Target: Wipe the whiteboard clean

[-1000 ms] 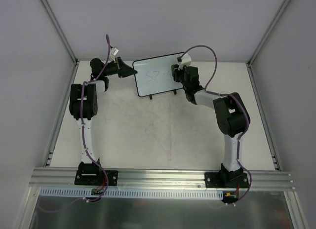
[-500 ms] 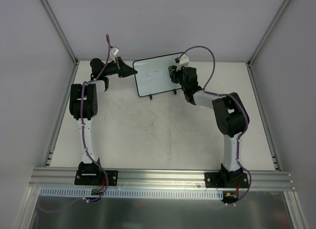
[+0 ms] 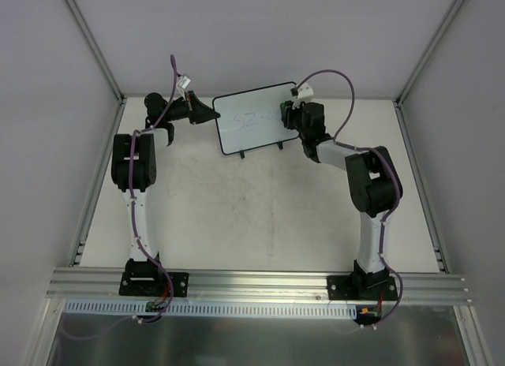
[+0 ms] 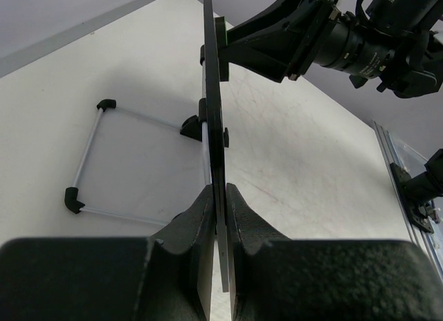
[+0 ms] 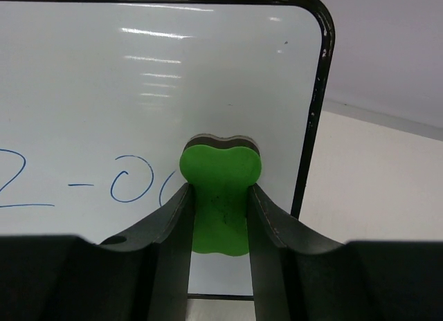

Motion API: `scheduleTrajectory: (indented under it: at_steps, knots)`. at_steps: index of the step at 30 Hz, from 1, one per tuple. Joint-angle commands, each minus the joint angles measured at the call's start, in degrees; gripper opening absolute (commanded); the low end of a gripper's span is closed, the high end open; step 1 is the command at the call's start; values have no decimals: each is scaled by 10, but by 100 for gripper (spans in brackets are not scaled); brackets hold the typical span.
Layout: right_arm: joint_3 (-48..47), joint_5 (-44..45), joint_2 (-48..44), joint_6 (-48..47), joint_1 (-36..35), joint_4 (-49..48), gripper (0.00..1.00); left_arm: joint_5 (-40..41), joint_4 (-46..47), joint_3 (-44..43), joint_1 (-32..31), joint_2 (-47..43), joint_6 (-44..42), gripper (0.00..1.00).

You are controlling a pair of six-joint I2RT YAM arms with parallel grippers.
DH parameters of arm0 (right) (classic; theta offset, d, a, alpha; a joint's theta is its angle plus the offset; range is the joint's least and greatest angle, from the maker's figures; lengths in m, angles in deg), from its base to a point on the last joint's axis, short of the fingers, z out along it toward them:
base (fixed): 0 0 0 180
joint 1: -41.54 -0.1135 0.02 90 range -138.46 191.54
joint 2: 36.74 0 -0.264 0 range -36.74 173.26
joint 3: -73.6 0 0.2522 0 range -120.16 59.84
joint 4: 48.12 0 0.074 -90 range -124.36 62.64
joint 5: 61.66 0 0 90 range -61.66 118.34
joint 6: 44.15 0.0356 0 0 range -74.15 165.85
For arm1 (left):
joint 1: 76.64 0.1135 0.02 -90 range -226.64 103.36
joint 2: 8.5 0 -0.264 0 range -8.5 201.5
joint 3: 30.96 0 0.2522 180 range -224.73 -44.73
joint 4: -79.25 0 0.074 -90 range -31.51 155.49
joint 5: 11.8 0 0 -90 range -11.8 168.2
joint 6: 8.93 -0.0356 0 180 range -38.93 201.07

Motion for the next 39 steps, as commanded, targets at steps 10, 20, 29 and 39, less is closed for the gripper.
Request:
scheduleTrajectory:
  at_steps: [10,20,29,39]
  knots:
    - [-82,-44,24,-47,-66,131,0,-43,36,-20,-6,-1,-16,0]
    - [-113,-39,31,-72,-101,182,0,-43,34,-22,-7,-1,-18,0]
    - [-152,32,36,-75,-91,229,0,-51,33,-22,-8,-2,-19,0]
    - [-192,41,47,-43,-32,294,0,-57,32,-21,-8,-3,-18,0]
